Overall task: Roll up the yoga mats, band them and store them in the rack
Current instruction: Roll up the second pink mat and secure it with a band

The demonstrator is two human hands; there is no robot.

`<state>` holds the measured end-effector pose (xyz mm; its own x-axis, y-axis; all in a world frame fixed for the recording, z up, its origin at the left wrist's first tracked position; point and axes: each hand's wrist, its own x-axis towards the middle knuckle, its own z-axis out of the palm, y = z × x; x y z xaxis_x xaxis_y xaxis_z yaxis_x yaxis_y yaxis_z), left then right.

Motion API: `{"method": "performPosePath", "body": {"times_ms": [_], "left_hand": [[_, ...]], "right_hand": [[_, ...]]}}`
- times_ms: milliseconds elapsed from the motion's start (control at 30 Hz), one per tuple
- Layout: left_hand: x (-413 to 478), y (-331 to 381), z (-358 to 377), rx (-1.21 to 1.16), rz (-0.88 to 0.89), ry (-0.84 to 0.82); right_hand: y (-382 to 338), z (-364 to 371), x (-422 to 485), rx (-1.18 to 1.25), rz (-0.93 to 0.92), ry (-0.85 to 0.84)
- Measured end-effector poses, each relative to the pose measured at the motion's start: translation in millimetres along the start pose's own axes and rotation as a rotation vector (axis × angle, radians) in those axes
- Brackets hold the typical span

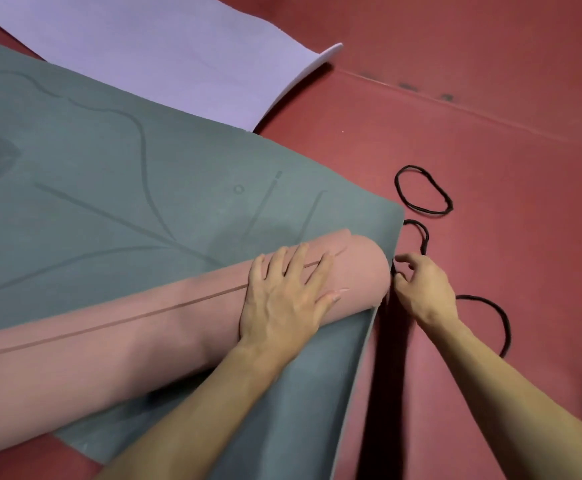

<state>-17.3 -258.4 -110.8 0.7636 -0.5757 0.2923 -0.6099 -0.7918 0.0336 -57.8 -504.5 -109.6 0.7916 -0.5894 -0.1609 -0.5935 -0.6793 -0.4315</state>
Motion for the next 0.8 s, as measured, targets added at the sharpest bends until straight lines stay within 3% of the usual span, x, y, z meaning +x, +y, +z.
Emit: {"method": "performPosePath", "body": {"times_ms": [467, 567, 667, 733, 800], "left_hand": [[0.8, 3.4, -13.0, -0.082, -0.044, -0.1], [-1.2, 4.9, -13.7, -0.113, -0.036, -0.109], [0.3, 5.4, -20.4, -0.012, -0.01, -0.295], [1.1, 5.0, -20.7, 0.04, 0.012, -0.365], [0.7, 4.3, -22.4, 0.049, 0.01, -0.323]], "right_hand": [[20.9, 16.8, 4.9, -0.191, 0.165, -0.014], [9.6, 14.3, 1.8, -0.007, 0.261, 0.074], [-7.9, -0.1, -6.1, 0.299, 0.309, 0.208], [-20.9, -12.9, -17.1, 0.467, 0.227, 0.275], [-35.9, -26.5, -33.6, 0.503, 0.012, 0.316]]}}
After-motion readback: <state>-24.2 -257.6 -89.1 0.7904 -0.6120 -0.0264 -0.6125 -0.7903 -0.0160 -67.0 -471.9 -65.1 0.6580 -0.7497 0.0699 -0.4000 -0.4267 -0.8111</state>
